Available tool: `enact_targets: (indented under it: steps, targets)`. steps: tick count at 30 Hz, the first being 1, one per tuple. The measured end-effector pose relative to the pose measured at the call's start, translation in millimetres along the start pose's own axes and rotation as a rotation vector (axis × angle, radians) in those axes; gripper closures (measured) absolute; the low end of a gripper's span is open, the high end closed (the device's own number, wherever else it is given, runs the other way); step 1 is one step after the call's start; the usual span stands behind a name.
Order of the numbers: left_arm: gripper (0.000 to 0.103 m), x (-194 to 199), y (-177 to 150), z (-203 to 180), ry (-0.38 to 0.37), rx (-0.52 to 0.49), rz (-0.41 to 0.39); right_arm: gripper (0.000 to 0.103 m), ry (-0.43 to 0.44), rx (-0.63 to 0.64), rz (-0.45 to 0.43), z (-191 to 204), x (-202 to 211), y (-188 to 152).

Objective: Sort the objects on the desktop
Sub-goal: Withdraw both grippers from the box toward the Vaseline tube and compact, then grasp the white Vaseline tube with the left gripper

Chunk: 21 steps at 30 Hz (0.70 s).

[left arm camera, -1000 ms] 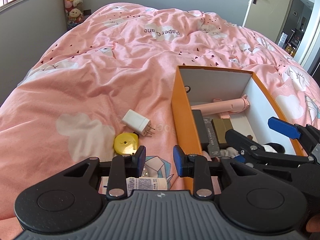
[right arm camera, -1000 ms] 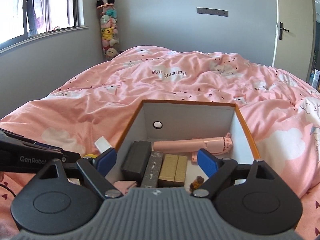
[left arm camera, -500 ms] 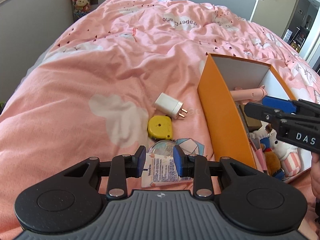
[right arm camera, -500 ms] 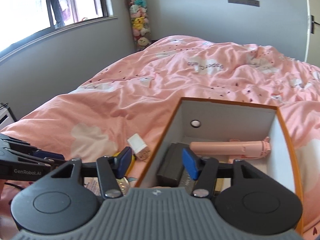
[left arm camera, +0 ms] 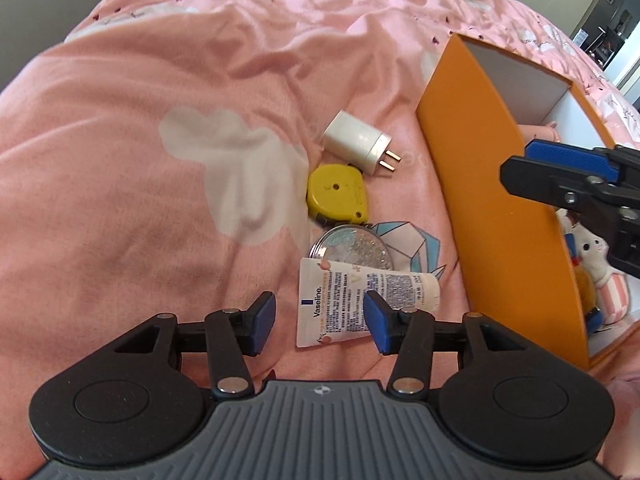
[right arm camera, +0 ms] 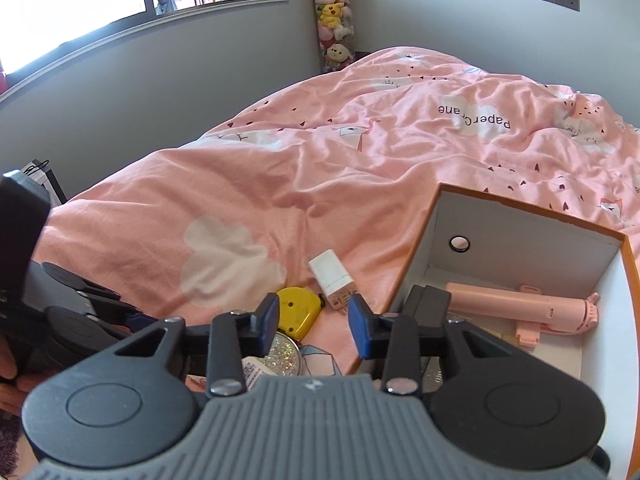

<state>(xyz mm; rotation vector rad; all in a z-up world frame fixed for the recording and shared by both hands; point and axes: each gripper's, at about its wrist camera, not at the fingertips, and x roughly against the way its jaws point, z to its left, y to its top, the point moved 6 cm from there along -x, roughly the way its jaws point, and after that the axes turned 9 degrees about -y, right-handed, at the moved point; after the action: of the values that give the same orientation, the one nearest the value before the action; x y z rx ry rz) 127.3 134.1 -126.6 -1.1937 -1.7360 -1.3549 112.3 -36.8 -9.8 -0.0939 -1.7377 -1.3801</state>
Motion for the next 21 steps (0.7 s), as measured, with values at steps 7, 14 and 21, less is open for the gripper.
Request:
enact_targets:
  steps: [7, 14, 21]
  targets:
    - [0.044, -25, 1, -4, -0.049, 0.018, 0.032, 0.062, -0.007, 0.012, 0.021, 2, -9, -2]
    - [0.065, -28, 2, -3, -0.057, 0.044, 0.017, 0.062, -0.004, 0.004, 0.043, -1, -15, -5]
    - [0.097, -4, 4, 3, -0.103, 0.106, -0.070, 0.062, -0.001, 0.007, 0.044, 0, -16, -5]
